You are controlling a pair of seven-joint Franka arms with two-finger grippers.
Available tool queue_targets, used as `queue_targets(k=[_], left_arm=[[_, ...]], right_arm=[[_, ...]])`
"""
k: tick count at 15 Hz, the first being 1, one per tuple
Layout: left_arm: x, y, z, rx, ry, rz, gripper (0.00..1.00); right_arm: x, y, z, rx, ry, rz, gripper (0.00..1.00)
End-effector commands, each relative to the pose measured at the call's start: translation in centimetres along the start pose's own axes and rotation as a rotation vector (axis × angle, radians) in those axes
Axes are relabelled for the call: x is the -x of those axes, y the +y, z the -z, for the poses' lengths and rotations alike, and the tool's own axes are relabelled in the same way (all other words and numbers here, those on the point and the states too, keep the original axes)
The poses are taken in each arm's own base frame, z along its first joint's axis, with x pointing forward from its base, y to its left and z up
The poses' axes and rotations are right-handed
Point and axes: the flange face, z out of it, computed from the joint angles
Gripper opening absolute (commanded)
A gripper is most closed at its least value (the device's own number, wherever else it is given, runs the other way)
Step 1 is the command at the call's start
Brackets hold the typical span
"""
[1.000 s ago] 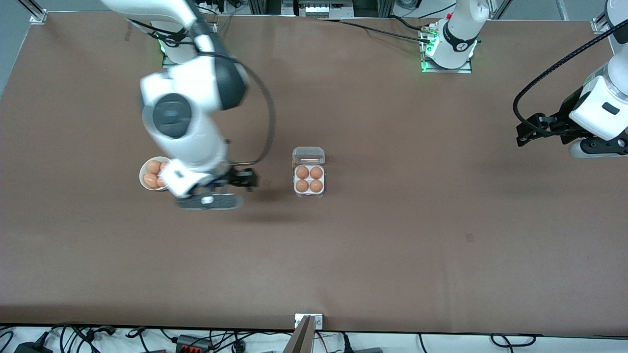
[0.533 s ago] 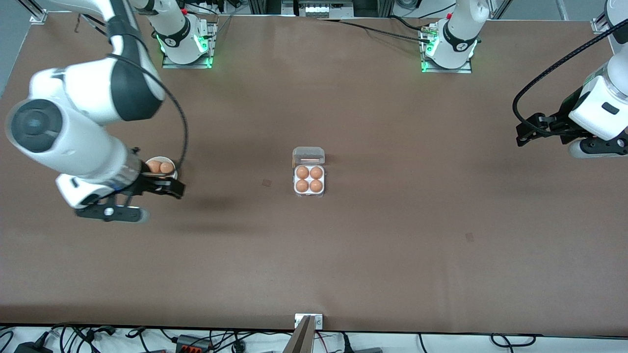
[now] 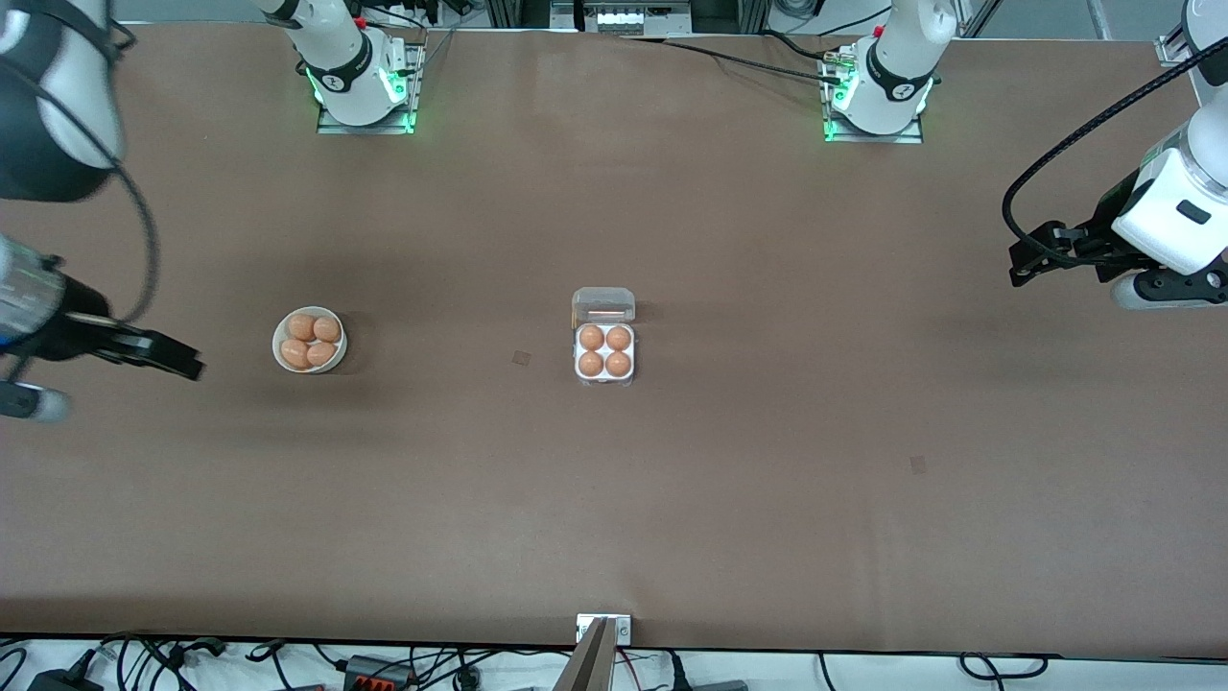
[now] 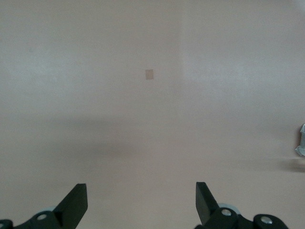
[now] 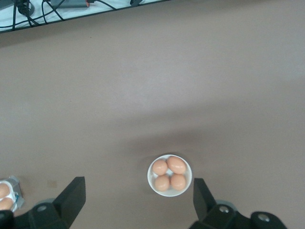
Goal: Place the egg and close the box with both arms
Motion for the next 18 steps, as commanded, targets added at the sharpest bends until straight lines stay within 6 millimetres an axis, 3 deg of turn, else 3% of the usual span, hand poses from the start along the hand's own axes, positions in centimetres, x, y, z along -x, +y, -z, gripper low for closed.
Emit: queue_targets(k=[1, 4, 9, 14, 18], left_arm=[[0.5, 0.0, 0.9, -0.006, -0.002, -0.006, 1.0], [0.5, 0.0, 0.9, -0.005, 0.0, -0.006, 1.0], [0.5, 0.0, 0.9, -0.005, 0.0, -0.006, 1.0], [0.5, 0.0, 0.9, -0.006, -0.002, -0.006, 1.0], [0.5, 0.1, 0.9, -0.005, -0.002, -0.008, 1.0]], right_arm=[[1.2, 2.4, 1.7, -0.014, -0.002, 0.092, 1.0], [1.8, 4.3, 2.1, 0.011, -0.055, 0.112, 1.0], [3.8, 4.4, 2.8, 0.017, -0.099, 0.113, 1.0], [8.0, 5.1, 1.6, 0.041, -0.059, 0.124, 1.0], [8.1, 5.1, 1.9, 0.039, -0.063, 0.149, 1.0]])
